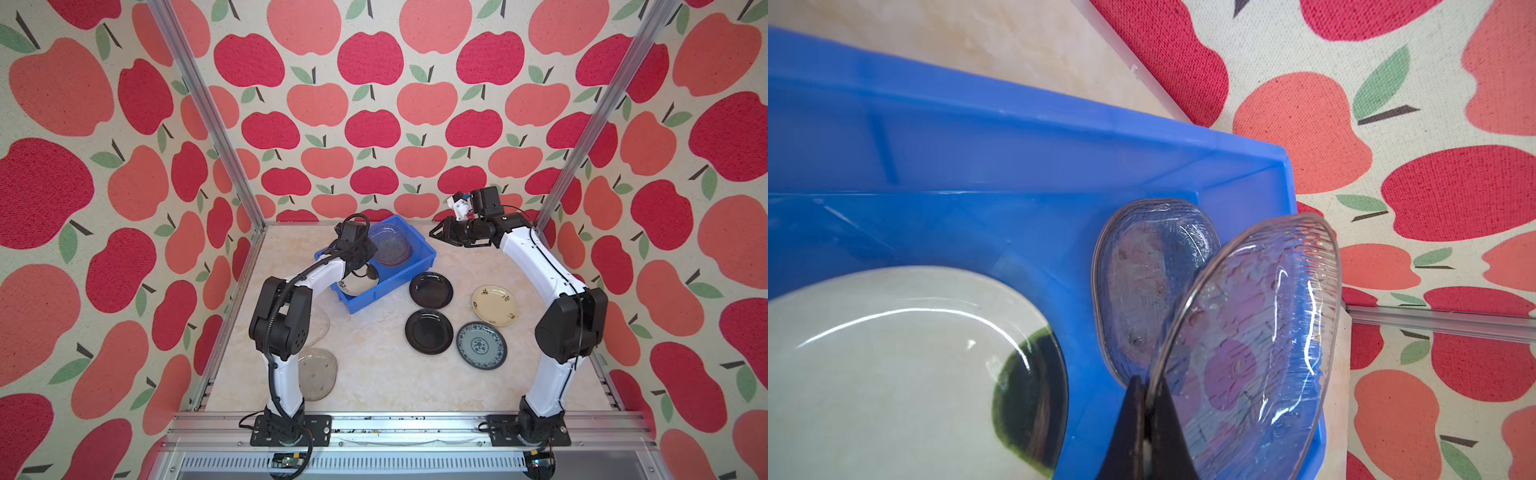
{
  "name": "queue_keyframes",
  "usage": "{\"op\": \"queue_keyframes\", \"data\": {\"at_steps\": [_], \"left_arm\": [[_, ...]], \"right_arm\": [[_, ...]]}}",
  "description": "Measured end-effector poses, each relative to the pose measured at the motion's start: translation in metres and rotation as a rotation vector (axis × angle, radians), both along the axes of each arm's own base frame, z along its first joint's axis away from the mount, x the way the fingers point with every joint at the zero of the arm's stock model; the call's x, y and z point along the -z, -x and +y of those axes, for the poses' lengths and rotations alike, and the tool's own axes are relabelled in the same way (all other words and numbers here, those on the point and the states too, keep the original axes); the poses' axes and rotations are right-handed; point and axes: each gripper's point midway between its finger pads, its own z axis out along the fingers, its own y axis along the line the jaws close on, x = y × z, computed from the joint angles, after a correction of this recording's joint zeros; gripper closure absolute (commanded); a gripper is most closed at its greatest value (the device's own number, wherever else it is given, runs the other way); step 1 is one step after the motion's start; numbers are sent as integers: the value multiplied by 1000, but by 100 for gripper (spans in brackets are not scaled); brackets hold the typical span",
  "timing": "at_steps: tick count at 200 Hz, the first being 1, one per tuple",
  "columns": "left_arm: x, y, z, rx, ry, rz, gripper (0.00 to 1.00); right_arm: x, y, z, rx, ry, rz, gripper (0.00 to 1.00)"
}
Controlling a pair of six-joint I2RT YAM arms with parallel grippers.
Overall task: Place the plates into the plastic bin on the countertop
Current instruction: 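Lower the glass plate into the bin with the left gripper while the right releases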
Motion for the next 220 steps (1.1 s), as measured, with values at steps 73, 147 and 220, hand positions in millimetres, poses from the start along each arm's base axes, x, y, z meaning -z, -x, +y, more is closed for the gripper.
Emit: {"op": "queue_keyframes", "data": {"at_steps": [73, 147, 220], "left_arm": [[26, -38, -14, -8, -18, 17, 100], [39, -40, -20, 4, -39, 57, 100], [65, -39, -21, 4, -63, 126, 100]], "right_arm": [[-4, -8, -6, 11, -37, -2, 66], [-6, -9, -4, 8, -57, -1, 66], [-3, -7, -3, 3, -59, 10, 66]]}}
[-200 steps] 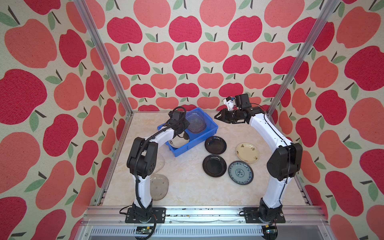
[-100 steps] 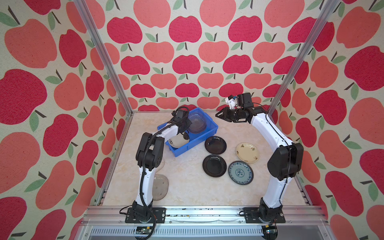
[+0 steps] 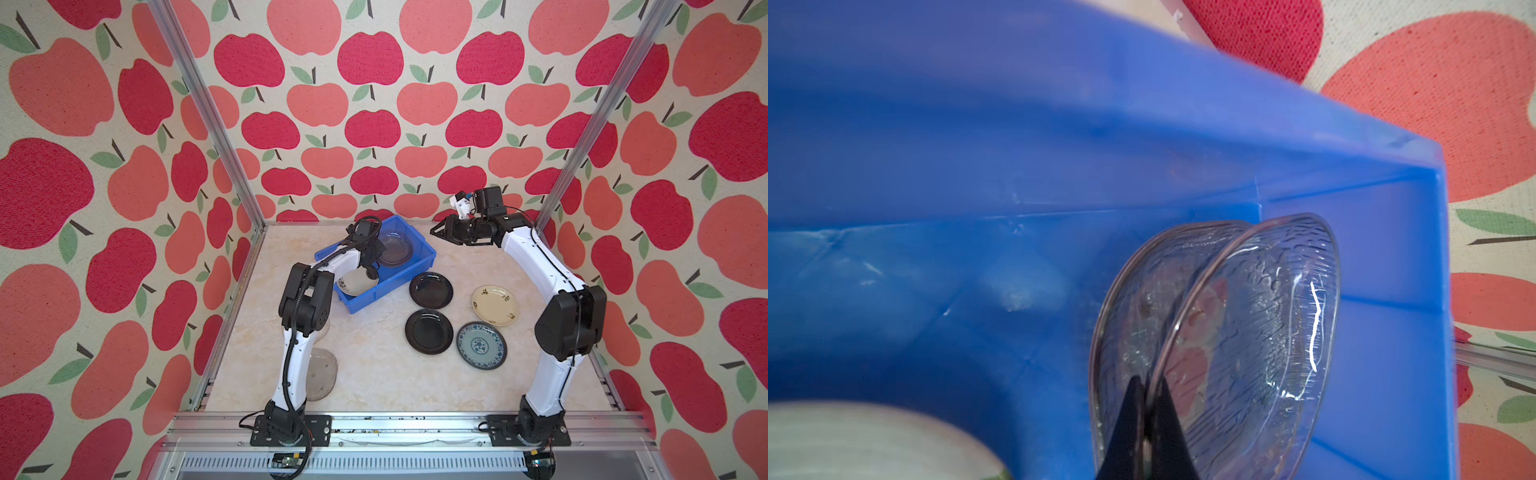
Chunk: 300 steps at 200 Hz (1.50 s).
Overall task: Place the plates into the plastic bin on the countertop
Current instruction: 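Lower the glass plate into the bin with the left gripper while the right releases, then open the left gripper on the plate while the right reaches toward glass plates, then grasp the edge of a clear glass plate nearest the robot with the right gripper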
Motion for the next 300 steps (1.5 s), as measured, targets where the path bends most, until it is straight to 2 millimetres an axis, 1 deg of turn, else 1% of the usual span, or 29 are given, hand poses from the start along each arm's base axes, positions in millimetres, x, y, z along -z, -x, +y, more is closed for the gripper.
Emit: {"op": "queue_keyframes", "data": {"at_steps": [16, 35, 46, 60, 66, 68, 96, 142, 178, 184, 198, 212, 220, 231, 240, 253, 256, 276, 288, 300], "left_arm": [[1, 1, 0, 1, -4, 11, 100], [-1, 0, -1, 5, 0, 11, 87], [-2, -1, -1, 10, 1, 9, 77], [-5, -2, -1, 17, 3, 7, 69], [-6, -3, -1, 18, 6, 6, 61], [-6, -3, -1, 21, 5, 5, 60], [-12, -7, 1, 21, 5, -5, 58], [-14, -8, 4, 36, -17, -16, 55], [-15, -8, 4, 54, -24, -23, 58], [-15, -8, 3, 59, -22, -25, 56], [-14, -3, 4, 74, -31, -33, 49], [-18, 10, 8, 95, -52, -33, 43], [-25, 19, 11, 108, -62, -39, 40], [-43, 34, 15, 128, -71, -61, 36], [-64, 47, 19, 143, -68, -91, 33], [-100, 71, 26, 162, -55, -150, 30], [-111, 78, 28, 170, -50, -171, 30], [-164, 122, 45, 179, -26, -273, 28], [-187, 148, 58, 177, -24, -324, 26], [-200, 172, 72, 170, -28, -358, 26]], "right_arm": [[0, 1, 0, -3, -2, 2, 66], [0, 1, 1, -5, -4, 3, 66], [1, 1, 1, -5, -4, 4, 66], [0, 1, 1, -5, -5, 2, 66], [0, 0, 1, -5, -6, 0, 66], [0, 0, 1, -5, -6, -1, 66], [-1, 0, 2, -6, -8, -8, 66], [-2, 3, 5, -15, -8, -10, 66], [-3, 9, 11, -30, -9, -11, 67], [-3, 11, 13, -35, -8, -11, 68], [-6, 15, 16, -50, -8, -22, 68], [-10, 22, 23, -81, -2, -44, 66], [-11, 28, 29, -108, 5, -56, 63], [-13, 41, 41, -159, 16, -79, 59], [-13, 56, 52, -203, 25, -94, 57], [-7, 86, 68, -271, 35, -92, 54], [-5, 96, 73, -291, 36, -87, 54], [12, 143, 98, -398, 46, -61, 52], [26, 170, 114, -465, 56, -39, 52], [41, 195, 128, -526, 73, -13, 52]]}}
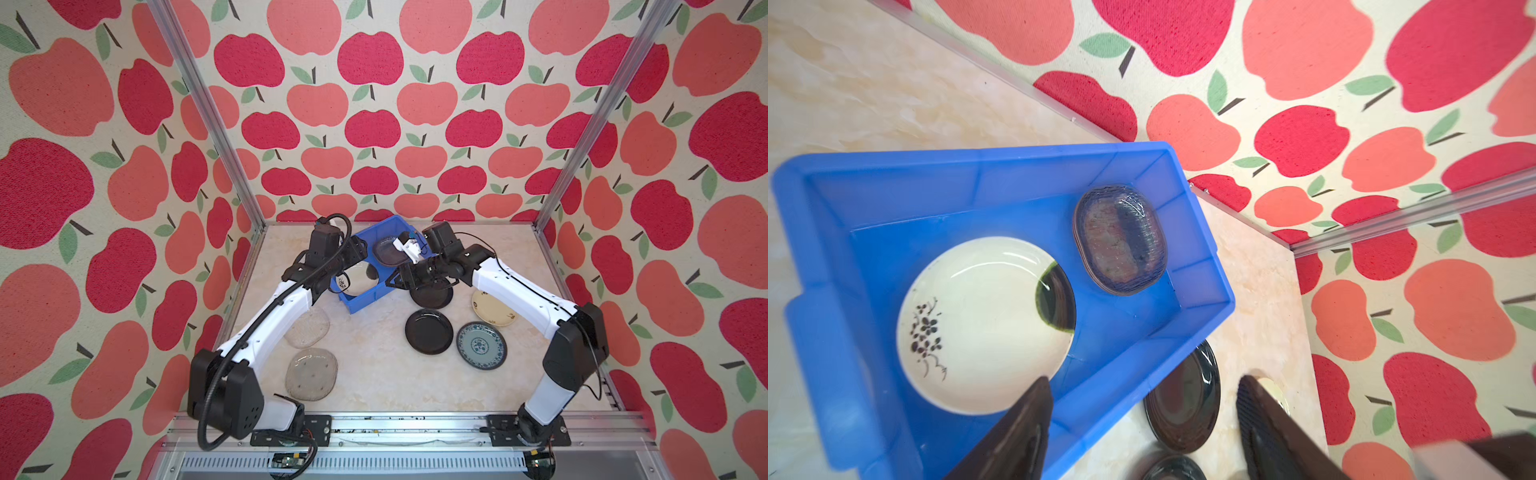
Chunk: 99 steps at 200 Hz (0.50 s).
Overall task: Place the plates into the plastic bin on the countertop
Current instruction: 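Grasp the edge of a clear glass plate nearest the robot with the right gripper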
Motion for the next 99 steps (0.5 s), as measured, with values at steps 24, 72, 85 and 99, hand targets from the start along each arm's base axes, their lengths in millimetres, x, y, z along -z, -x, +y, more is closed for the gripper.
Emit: {"op": "queue_keyframes", "data": {"at_steps": [24, 72, 85, 99], "left_arm": [[-9, 42, 31, -33, 9, -54, 24], [-8, 106, 67, -85, 30, -117, 23], [-11, 116, 71, -87, 35, -137, 23], [-9, 125, 73, -86, 37, -154, 23]], "right_arm": [[22, 44, 26, -113, 38, 29, 55], [68, 89, 57, -270, 139, 74, 61], [80, 99, 63, -313, 171, 76, 61], [95, 110, 68, -357, 206, 76, 61]]}}
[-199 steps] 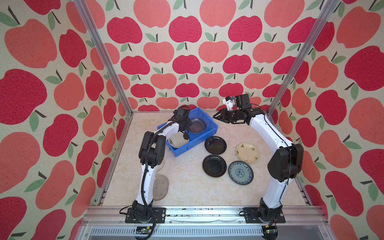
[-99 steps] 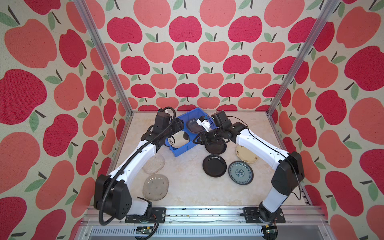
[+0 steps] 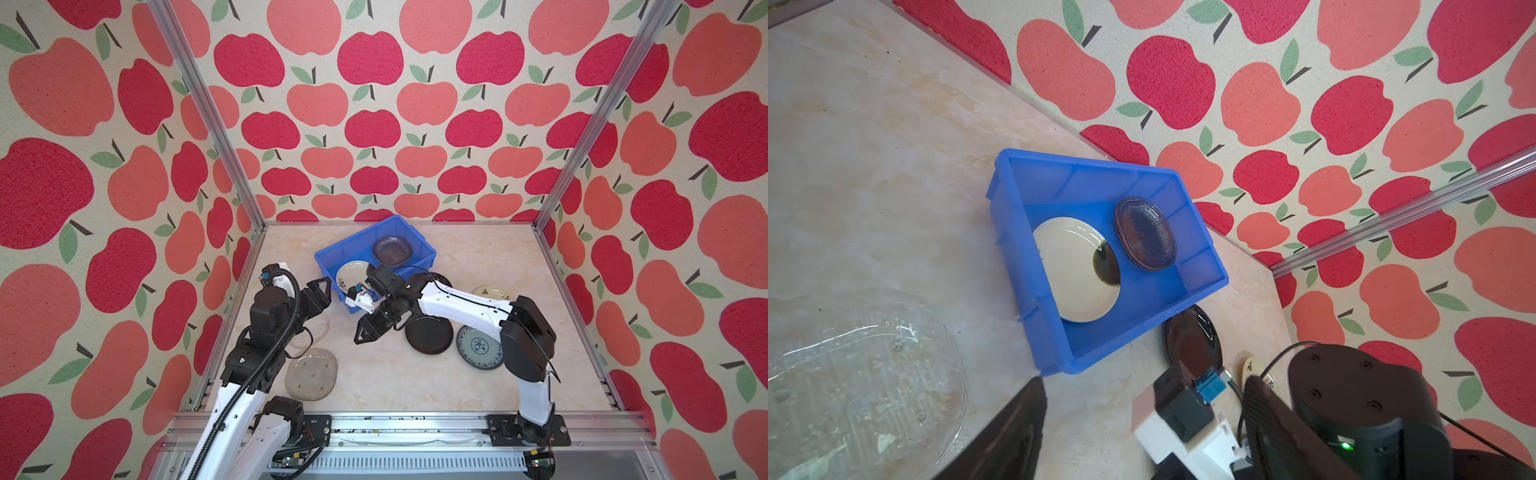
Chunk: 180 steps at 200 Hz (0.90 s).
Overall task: Place the plates into the plastic bin on the countertop
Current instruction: 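Grasp the edge of a clear glass plate nearest the robot with the right gripper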
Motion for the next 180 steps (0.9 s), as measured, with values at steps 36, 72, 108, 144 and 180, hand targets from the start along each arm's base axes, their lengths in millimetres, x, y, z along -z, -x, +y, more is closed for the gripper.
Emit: {"op": "queue_keyframes", "data": {"at_steps": [36, 72, 108, 144, 180], "left_arm": [[29, 12, 6, -9, -5, 28, 22], [49, 18, 3, 3, 17, 60, 23], [45, 23, 3, 10, 33, 36, 23], [39, 30, 5, 6, 38, 10, 23], [36, 36, 9, -7, 38, -12, 23]], "right_arm": [[44, 28, 12, -81, 83, 30, 58], [67, 35, 28, -108, 112, 44, 54], [67, 29, 48, -115, 93, 33, 55], [72, 25, 59, -124, 91, 32, 61], [87, 27, 59, -133, 122, 58, 65]]}}
